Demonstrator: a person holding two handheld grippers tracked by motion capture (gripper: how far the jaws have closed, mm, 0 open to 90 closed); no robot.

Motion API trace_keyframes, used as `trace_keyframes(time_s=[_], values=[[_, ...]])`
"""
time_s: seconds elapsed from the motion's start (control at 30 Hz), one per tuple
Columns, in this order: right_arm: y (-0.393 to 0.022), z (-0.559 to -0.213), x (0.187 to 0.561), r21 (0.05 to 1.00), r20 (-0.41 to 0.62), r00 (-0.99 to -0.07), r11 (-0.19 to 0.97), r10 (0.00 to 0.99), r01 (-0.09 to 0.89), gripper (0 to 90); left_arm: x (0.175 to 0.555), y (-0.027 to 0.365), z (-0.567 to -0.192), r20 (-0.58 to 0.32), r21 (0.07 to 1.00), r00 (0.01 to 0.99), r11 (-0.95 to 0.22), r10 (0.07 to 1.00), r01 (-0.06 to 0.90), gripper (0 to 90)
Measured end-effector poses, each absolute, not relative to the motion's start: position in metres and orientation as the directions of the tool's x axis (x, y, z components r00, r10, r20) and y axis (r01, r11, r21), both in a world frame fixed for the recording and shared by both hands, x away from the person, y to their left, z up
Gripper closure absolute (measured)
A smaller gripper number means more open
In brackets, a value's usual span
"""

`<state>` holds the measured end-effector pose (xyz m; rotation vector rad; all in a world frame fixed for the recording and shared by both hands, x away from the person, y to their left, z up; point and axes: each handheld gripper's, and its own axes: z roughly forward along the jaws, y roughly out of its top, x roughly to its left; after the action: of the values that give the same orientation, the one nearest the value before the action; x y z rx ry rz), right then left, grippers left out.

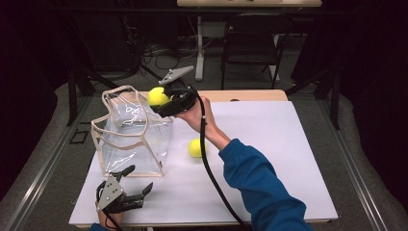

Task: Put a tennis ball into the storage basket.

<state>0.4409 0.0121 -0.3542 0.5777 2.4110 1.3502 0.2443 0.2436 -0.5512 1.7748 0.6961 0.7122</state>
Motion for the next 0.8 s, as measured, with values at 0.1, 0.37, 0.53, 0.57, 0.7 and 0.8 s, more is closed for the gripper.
trace_keyframes(time_s=[0.1, 0.37, 0.53, 0.57, 0.7, 0.8], values=[[0.014, -0.353, 0.441, 0.864, -0.077, -0.871, 0.469, 0.486, 0.186, 26.8, 0.244, 0.244, -0.551, 0.136, 0.954, 0.653, -0.277, 0.745, 0.118, 15.8], [0.019, -0.351, 0.439, 0.867, -0.079, -0.874, 0.465, 0.48, 0.177, 26.8, 0.244, 0.244, -0.551, 0.134, 0.953, 0.653, -0.277, 0.745, 0.119, 15.8], [0.022, -0.35, 0.437, 0.871, -0.082, -0.876, 0.461, 0.475, 0.169, 26.8, 0.244, 0.244, -0.551, 0.132, 0.954, 0.653, -0.274, 0.745, 0.119, 15.8], [0.022, -0.35, 0.437, 0.871, -0.082, -0.876, 0.461, 0.475, 0.169, 26.8, 0.244, 0.244, -0.551, 0.133, 0.954, 0.653, -0.275, 0.746, 0.12, 15.8], [0.025, -0.349, 0.435, 0.874, -0.084, -0.879, 0.458, 0.469, 0.161, 26.8, 0.244, 0.244, -0.551, 0.134, 0.954, 0.653, -0.275, 0.746, 0.119, 15.8], [0.026, -0.348, 0.434, 0.877, -0.085, -0.88, 0.454, 0.468, 0.156, 26.8, 0.244, 0.244, -0.551, 0.136, 0.954, 0.653, -0.277, 0.745, 0.117, 15.8]])
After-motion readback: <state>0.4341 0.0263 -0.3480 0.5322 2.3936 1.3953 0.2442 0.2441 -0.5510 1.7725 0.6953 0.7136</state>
